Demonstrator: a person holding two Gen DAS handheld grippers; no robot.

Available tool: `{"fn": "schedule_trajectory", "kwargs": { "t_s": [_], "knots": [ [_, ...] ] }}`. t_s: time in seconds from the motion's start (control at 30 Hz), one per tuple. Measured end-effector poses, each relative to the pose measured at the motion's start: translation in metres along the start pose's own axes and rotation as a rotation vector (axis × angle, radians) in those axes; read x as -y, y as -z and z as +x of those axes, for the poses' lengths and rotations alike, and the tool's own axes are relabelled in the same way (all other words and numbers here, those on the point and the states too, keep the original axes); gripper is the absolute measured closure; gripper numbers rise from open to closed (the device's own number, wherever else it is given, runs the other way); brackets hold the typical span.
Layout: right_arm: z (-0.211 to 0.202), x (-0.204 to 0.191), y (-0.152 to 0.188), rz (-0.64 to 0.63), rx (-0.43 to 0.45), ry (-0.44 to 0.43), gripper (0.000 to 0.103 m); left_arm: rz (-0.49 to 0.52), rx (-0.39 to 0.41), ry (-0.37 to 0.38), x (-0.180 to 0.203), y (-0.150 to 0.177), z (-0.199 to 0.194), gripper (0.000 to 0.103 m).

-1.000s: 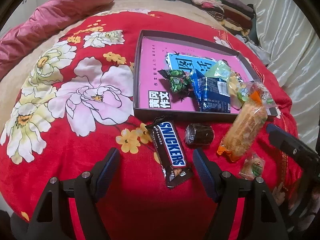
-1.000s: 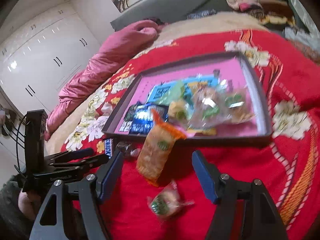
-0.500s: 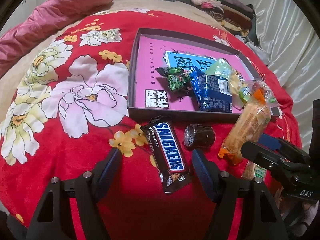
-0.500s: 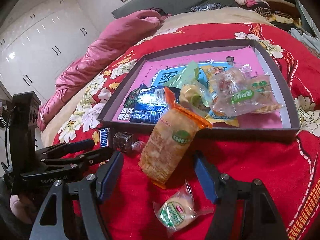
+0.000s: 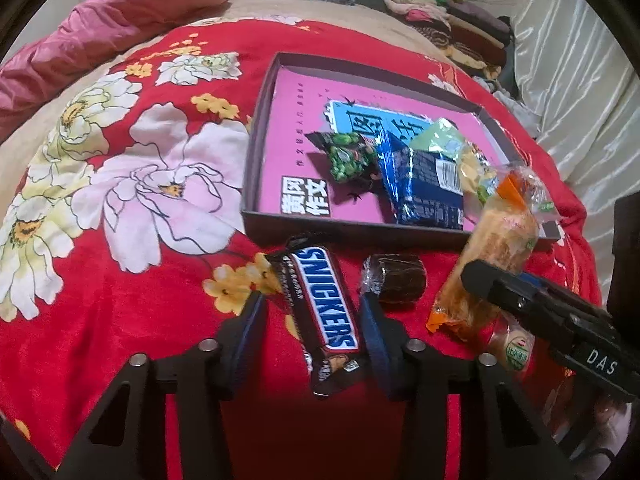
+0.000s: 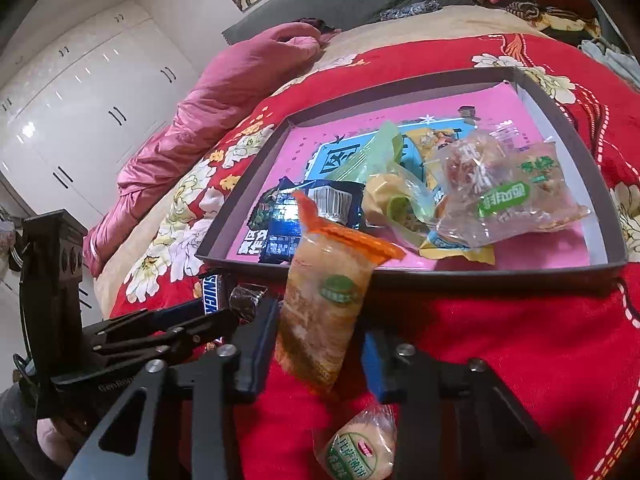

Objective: Organize snacks
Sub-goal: 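Grasp the Snickers bar with the left tool while the right tool grasps the orange-capped breadstick bag, then carry the Snickers bar to the tray with the left tool while the right tool carries the breadstick bag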

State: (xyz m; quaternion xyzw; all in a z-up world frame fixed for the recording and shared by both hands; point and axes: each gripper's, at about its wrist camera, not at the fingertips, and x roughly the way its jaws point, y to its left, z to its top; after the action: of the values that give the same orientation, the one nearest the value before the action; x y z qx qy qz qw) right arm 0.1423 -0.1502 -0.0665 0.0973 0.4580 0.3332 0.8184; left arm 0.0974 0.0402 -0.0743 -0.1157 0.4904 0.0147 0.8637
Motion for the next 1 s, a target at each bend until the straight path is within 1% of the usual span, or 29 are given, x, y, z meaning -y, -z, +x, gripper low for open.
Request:
{"fn": "schedule_trajectory", "kwargs": {
  "t_s": [0.07, 0.13, 0.27, 0.37, 0.57, 0.87, 1.0],
  "knots": [
    [0.001, -0.002, 0.000, -0.011, 0.000, 0.006, 0.069, 0.002, -0.003, 0.008, 0.002, 0.000, 0.002, 0.063],
    [0.001, -0.004, -0.001, -0.029, 0.000, 0.010, 0.069, -0.006, -0.012, 0.017, 0.000, 0.000, 0.005, 0.066],
    [-0.005, -0.004, -0.003, -0.044, 0.017, 0.005, 0.070, -0.022, -0.019, 0.042, -0.005, -0.001, 0.005, 0.069],
    [-0.012, -0.004, -0.006, -0.042, 0.038, -0.017, 0.070, -0.026, -0.017, 0.056, -0.007, -0.002, 0.002, 0.071],
    [-0.030, -0.004, -0.009, -0.056, 0.086, -0.063, 0.070, -0.032, 0.007, 0.065, -0.012, -0.006, -0.015, 0.073],
    [-0.049, -0.006, -0.017, -0.086, 0.151, -0.055, 0.070, -0.021, 0.072, 0.071, -0.009, -0.019, -0.041, 0.073],
    [-0.062, 0.002, -0.023, -0.068, 0.196, -0.066, 0.070, -0.012, 0.096, 0.075, -0.006, -0.023, -0.050, 0.073]
  ]
}}
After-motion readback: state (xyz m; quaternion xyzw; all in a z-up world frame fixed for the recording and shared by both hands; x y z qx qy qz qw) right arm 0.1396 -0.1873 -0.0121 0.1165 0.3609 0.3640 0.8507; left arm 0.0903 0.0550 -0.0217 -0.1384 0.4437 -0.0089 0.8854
